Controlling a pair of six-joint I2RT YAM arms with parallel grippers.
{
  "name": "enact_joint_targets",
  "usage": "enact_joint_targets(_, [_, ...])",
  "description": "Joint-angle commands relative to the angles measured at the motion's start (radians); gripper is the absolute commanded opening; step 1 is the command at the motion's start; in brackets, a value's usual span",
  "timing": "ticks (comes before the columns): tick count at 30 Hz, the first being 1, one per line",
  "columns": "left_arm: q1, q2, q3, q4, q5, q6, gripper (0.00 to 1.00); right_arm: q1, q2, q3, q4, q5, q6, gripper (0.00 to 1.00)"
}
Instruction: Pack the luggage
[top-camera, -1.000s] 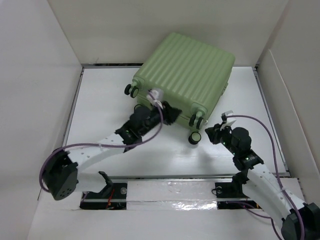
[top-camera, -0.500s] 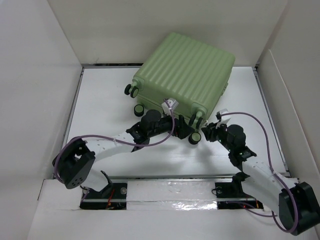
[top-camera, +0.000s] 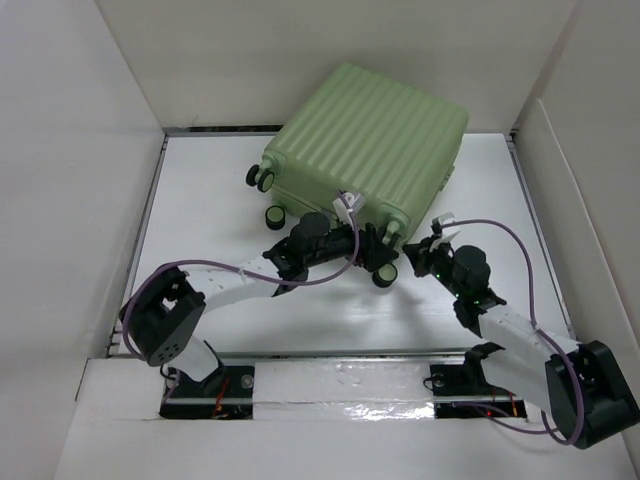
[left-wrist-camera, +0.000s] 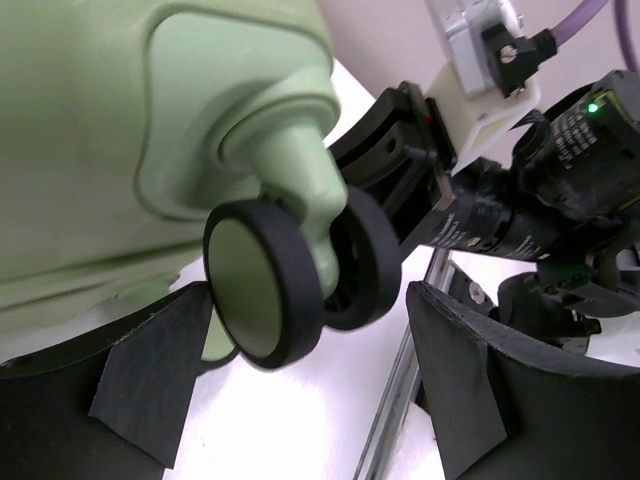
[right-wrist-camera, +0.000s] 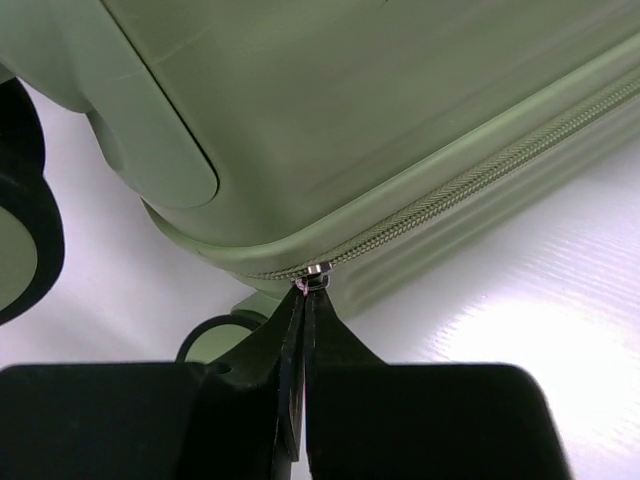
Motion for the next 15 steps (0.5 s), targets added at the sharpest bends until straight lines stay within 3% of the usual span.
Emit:
enact_joint_targets(1, [0.001, 0.011, 0.064, 0.085, 0.043, -0.020, 0.75, 0.001, 0.051, 0.017, 0.157, -0.041, 0.022, 0.00])
enact_joint_targets(4, [0.001, 0.039, 0.084, 0.094, 0.060, -0.029, 0.73, 0.001, 0.031, -0.044, 0.215, -0.041, 0.062, 0.00])
enact_joint_targets(7, [-0.009, 0.072, 0.127, 0.094, 0.066, -0.030, 0.69, 0.015, -0.073, -0.081, 0.165, -0.032, 0.094, 0.00])
enact_joint_targets(11, [-0.042, 0.146, 0.260, 0.057, 0.082, -0.032, 0.53, 0.097, -0.272, -0.112, -0.036, 0.038, 0.099, 0.00])
enact_joint_targets(15, [-0.079, 0.218, 0.426, -0.010, 0.086, -0.026, 0.40, 0.217, -0.417, -0.118, -0.116, 0.120, 0.117, 0.00])
